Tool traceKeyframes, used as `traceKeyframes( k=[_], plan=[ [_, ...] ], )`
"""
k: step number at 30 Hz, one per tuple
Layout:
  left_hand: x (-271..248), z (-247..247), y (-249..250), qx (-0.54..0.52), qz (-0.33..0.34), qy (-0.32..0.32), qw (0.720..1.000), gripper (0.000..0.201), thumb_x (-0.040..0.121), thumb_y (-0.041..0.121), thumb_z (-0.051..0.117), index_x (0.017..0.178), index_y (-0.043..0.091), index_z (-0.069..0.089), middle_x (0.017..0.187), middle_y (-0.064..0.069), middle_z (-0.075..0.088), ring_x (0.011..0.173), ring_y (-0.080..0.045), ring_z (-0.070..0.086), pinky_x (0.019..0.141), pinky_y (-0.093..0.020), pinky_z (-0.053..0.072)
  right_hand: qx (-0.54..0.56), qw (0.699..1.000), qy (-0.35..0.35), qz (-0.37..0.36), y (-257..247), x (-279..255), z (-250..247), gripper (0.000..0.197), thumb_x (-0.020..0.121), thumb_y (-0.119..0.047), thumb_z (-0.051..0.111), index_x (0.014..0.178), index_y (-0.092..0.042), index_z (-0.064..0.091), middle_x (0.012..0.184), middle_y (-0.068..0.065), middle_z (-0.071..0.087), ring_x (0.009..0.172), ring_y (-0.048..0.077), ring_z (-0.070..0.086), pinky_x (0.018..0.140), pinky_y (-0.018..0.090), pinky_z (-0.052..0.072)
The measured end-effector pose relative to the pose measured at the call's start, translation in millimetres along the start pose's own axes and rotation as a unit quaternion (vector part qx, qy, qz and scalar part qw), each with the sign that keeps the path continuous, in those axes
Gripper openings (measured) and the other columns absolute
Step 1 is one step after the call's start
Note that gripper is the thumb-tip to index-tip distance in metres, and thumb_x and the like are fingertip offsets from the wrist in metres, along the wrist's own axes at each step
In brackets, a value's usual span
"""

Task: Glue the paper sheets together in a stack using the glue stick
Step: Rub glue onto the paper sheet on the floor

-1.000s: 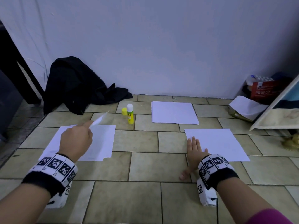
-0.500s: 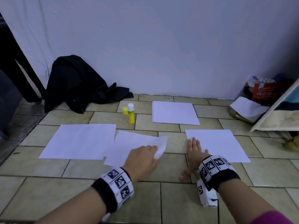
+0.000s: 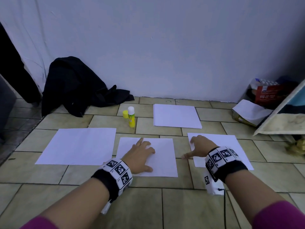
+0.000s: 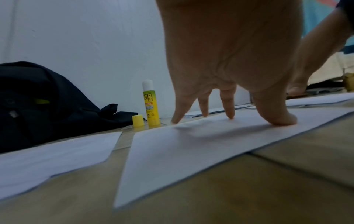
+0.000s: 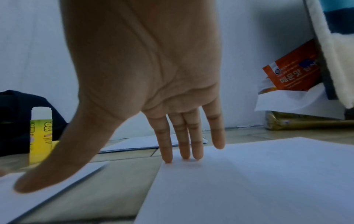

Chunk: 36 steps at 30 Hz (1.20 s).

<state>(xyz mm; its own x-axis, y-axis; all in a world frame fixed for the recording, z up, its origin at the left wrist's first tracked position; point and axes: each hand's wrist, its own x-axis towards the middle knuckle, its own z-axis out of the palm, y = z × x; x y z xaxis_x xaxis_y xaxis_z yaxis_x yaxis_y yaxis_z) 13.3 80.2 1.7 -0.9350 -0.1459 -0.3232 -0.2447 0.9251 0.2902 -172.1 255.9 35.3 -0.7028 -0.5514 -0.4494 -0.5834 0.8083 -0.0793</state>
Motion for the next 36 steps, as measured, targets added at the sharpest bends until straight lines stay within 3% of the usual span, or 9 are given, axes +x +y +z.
traceKeyframes(
  k=[2,5,11,18,22,28,30,33,36],
  plan=[
    [2,2,-4,0.023,-0.025,-0.068,0.997,0.078,0.093,0.05,0.052,0.154,0.03,0.007,0.161,-0.002,-0.011,0.145,-0.035,-0.018,0.118,-0.051,0.001,-0.011,1.0,0.008,-0.001,-4,3,-6,0.082,0.069,-0.066,0.069,0.124,-0.008,0.053,0.125,0.007,0.055,0.116,0.022,0.052,0.096,0.036,0.046],
    [4,4,-7,0.056,-0.029,-0.107,0.992,0.078,0.096,0.053,0.043,0.152,0.034,-0.007,0.159,-0.004,-0.023,0.143,-0.041,-0.021,0.116,-0.053,-0.003,0.023,0.995,0.084,-0.039,-22,8,-16,0.07,0.076,-0.063,0.065,0.12,-0.008,0.059,0.121,0.006,0.059,0.114,0.021,0.053,0.094,0.034,0.046],
    [8,8,-7,0.099,-0.037,-0.118,0.987,0.076,0.097,0.055,0.037,0.15,0.036,-0.013,0.157,-0.003,-0.026,0.142,-0.043,-0.022,0.116,-0.055,-0.002,0.218,0.954,0.103,-0.179,-103,41,-38,0.045,0.083,-0.042,0.07,0.115,-0.012,0.063,0.111,0.004,0.066,0.107,0.016,0.059,0.089,0.023,0.043],
    [10,11,-11,0.125,-0.032,-0.132,0.983,0.076,0.095,0.06,0.031,0.151,0.034,-0.013,0.156,-0.002,-0.029,0.142,-0.043,-0.022,0.116,-0.054,-0.001,0.24,0.95,0.06,-0.191,-167,86,-40,0.057,0.081,-0.032,0.075,0.131,-0.015,0.054,0.122,0.003,0.059,0.112,0.017,0.055,0.088,0.023,0.04],
    [8,9,-11,0.118,-0.03,-0.134,0.984,0.074,0.096,0.06,0.032,0.154,0.029,-0.002,0.157,-0.002,-0.028,0.141,-0.042,-0.025,0.117,-0.053,-0.003,0.251,0.945,0.066,-0.196,-184,102,-34,0.052,0.08,-0.027,0.075,0.129,-0.017,0.059,0.109,0.003,0.06,0.104,0.018,0.055,0.081,0.023,0.035],
    [6,7,-9,0.094,-0.034,-0.131,0.986,0.073,0.097,0.057,0.035,0.153,0.03,-0.002,0.156,-0.001,-0.029,0.141,-0.041,-0.027,0.117,-0.053,-0.005,0.257,0.945,0.07,-0.192,-181,100,-37,0.022,0.092,-0.022,0.061,0.104,-0.004,0.063,0.099,0.012,0.062,0.091,0.023,0.056,0.077,0.028,0.042],
    [6,6,-9,0.09,-0.035,-0.134,0.986,0.073,0.097,0.056,0.034,0.153,0.031,-0.007,0.156,-0.001,-0.03,0.14,-0.041,-0.027,0.116,-0.053,-0.005,0.327,0.923,0.058,-0.194,-168,89,-41,0.028,0.096,-0.023,0.054,0.112,-0.002,0.061,0.104,0.016,0.065,0.092,0.028,0.06,0.074,0.03,0.047],
    [7,6,-8,0.094,-0.037,-0.134,0.986,0.074,0.097,0.056,0.034,0.15,0.037,-0.013,0.156,0.0,-0.029,0.141,-0.041,-0.025,0.116,-0.053,-0.004,0.372,0.909,-0.01,-0.187,-134,67,-50,0.033,0.097,-0.031,0.051,0.128,-0.021,0.057,0.092,0.001,0.061,0.076,0.022,0.06,0.062,0.027,0.051],
    [5,6,-8,0.079,-0.038,-0.118,0.989,0.076,0.095,0.058,0.038,0.15,0.039,-0.011,0.158,0.0,-0.025,0.143,-0.041,-0.022,0.116,-0.053,-0.002,0.246,0.952,0.018,-0.181,-94,52,-59,0.048,0.083,-0.029,0.073,0.129,-0.028,0.059,0.093,0.0,0.063,0.068,0.012,0.059,0.066,0.023,0.053]
  ],
)
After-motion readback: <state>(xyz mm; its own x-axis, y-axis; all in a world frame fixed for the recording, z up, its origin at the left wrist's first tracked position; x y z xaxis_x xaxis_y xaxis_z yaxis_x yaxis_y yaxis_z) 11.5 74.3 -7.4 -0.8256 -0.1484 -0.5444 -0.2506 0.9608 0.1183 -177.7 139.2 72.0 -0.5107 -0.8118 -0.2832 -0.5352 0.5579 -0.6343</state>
